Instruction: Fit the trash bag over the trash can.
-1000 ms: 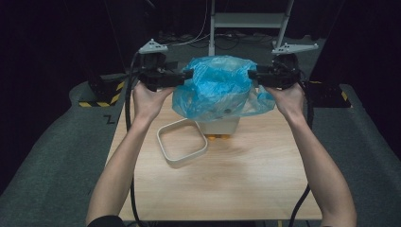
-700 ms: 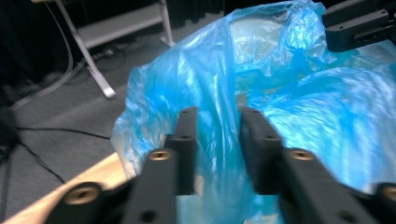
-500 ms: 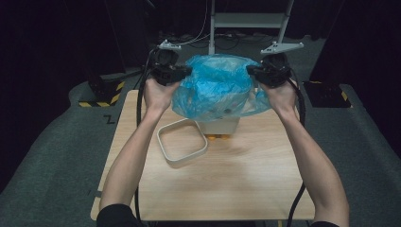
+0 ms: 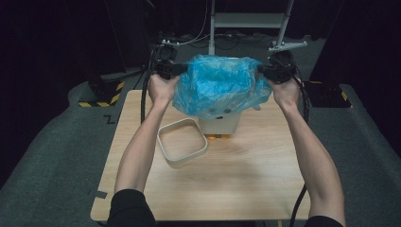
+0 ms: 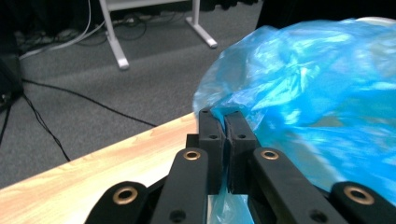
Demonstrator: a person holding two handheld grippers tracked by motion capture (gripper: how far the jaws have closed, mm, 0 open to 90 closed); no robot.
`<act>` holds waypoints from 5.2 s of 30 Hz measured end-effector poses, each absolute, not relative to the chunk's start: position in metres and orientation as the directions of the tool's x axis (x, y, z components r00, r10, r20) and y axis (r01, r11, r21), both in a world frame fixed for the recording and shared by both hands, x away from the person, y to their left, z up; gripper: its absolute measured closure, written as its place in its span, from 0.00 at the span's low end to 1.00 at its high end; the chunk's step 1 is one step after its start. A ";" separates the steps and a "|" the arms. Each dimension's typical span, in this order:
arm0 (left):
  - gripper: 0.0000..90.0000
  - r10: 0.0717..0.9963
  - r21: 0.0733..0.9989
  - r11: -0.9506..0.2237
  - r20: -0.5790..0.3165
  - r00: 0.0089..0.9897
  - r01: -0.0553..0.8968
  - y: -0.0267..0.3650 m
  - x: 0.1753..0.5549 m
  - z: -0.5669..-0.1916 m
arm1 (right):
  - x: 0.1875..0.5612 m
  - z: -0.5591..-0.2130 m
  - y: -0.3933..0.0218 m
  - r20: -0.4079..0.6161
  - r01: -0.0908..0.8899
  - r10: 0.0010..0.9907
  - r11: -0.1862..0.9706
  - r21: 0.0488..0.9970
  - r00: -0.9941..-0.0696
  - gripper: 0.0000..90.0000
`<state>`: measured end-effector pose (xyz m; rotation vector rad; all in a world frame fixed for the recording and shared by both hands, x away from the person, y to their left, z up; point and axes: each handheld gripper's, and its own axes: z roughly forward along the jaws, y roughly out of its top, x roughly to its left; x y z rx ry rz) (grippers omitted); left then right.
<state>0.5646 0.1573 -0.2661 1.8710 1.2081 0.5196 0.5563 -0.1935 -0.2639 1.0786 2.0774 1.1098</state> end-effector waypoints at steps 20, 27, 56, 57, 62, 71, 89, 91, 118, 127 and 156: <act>0.50 0.865 0.893 -0.137 -0.103 0.491 0.428 0.166 0.545 -0.251 | 0.533 -0.232 -0.195 -0.060 0.257 0.821 0.245 0.935 -0.568 0.57; 0.67 0.846 0.894 -0.146 -0.109 0.522 0.423 0.158 0.551 -0.254 | 0.550 -0.236 -0.194 -0.034 0.293 0.822 0.241 0.925 -0.568 0.52; 1.00 0.867 0.827 -0.178 -0.124 0.482 0.534 0.141 0.599 -0.276 | 0.601 -0.279 -0.181 -0.048 0.392 0.830 0.312 0.866 -0.555 1.00; 1.00 0.868 0.819 -0.188 -0.120 0.482 0.543 0.139 0.600 -0.279 | 0.602 -0.281 -0.180 -0.049 0.398 0.828 0.319 0.860 -0.558 1.00; 1.00 0.869 0.791 -0.207 -0.121 0.479 0.575 0.138 0.600 -0.296 | 0.603 -0.291 -0.176 -0.052 0.419 0.823 0.342 0.841 -0.566 1.00; 0.80 0.883 0.812 -0.151 -0.146 0.446 0.564 0.151 0.587 -0.304 | 0.595 -0.297 -0.181 -0.018 0.430 0.819 0.319 0.845 -0.573 0.92; 0.46 0.871 0.872 -0.134 -0.123 0.476 0.470 0.173 0.516 -0.276 | 0.523 -0.252 -0.203 0.019 0.323 0.777 0.239 0.916 -0.629 0.69; 0.46 0.871 0.870 -0.136 -0.122 0.475 0.473 0.173 0.510 -0.280 | 0.519 -0.250 -0.199 0.013 0.320 0.768 0.253 0.913 -0.641 0.69; 0.44 0.880 0.816 -0.218 -0.072 0.469 0.535 0.159 0.512 -0.336 | 0.499 -0.255 -0.197 0.010 0.270 0.734 0.238 0.933 -0.679 0.88; 0.40 0.872 0.833 -0.189 -0.101 0.478 0.520 0.171 0.498 -0.320 | 0.490 -0.242 -0.145 -0.056 0.225 0.665 0.329 0.917 -0.744 0.82; 0.25 0.825 0.920 -0.106 -0.131 0.550 0.378 0.150 0.466 -0.237 | 0.485 -0.255 -0.126 -0.041 0.234 0.655 0.327 0.915 -0.755 0.72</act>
